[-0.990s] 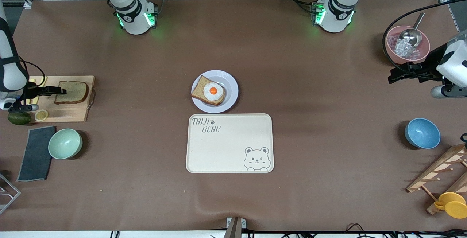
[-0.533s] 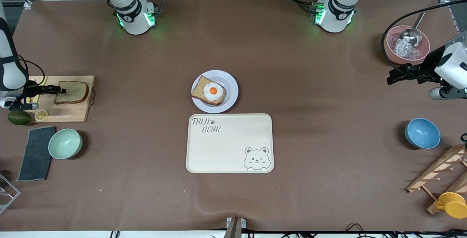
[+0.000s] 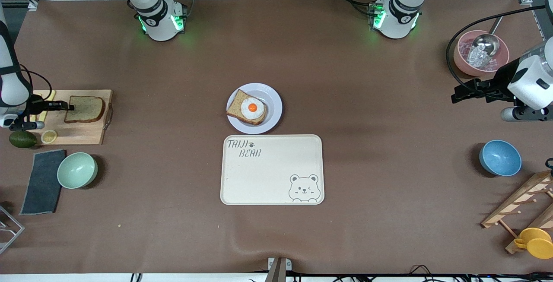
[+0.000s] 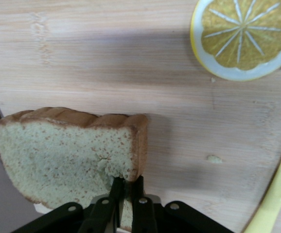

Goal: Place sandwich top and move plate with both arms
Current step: 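Grasp the bread slice with the right gripper while the left gripper moves inward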

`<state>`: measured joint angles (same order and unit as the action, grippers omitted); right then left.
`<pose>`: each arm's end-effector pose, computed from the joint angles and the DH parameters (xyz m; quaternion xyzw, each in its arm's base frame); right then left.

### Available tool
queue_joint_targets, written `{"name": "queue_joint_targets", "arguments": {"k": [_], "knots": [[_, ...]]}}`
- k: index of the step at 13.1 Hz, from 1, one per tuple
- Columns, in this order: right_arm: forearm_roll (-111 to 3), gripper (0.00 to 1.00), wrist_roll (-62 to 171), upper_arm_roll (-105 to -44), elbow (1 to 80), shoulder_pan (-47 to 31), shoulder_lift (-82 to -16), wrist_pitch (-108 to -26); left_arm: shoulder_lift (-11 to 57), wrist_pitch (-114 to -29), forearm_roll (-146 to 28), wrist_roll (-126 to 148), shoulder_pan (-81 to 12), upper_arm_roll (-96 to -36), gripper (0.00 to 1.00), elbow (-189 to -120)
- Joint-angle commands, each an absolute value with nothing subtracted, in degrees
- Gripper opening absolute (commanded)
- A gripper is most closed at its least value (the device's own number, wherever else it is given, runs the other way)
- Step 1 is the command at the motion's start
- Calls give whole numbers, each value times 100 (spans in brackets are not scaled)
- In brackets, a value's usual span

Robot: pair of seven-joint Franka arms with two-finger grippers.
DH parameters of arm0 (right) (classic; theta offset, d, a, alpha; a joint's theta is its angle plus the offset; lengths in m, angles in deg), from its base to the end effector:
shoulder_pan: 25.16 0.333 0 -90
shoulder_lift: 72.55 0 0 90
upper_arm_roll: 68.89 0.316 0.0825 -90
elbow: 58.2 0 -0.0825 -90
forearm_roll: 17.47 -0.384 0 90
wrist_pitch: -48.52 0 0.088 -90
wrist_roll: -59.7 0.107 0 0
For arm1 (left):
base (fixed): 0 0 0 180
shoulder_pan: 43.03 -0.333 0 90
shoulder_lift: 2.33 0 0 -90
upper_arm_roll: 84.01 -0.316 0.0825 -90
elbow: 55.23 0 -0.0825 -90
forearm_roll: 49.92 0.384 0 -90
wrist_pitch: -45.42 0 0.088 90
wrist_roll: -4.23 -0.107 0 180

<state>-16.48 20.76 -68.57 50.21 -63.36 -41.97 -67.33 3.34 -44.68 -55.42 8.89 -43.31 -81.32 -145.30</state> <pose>0.4610 -0.3600 0.1945 -0.9796 -0.0142 0.1605 0.1204 0.5798 -0.0334 0.5685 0.9973 0.0220 -0.0521 0.0471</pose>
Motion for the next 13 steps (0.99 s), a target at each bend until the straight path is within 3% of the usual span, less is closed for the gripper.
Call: {"name": "queue_joint_targets", "arguments": {"k": [1, 7, 13], "knots": [[-1616, 0, 2006, -6740, 4650, -6418, -4310, -6136, 268, -4791, -5652, 960, -4338, -8103, 100, -14830], [-1651, 0, 2023, -6643, 4288, -6295, -4741, -5336, 303, -5669, -5985, 960, -4338, -7988, 100, -15559], [-1825, 0, 1988, -6056, 3085, -6260, -4811, -3807, 811, -6075, -6363, 1003, -4312, -7830, 100, -15692]]}}
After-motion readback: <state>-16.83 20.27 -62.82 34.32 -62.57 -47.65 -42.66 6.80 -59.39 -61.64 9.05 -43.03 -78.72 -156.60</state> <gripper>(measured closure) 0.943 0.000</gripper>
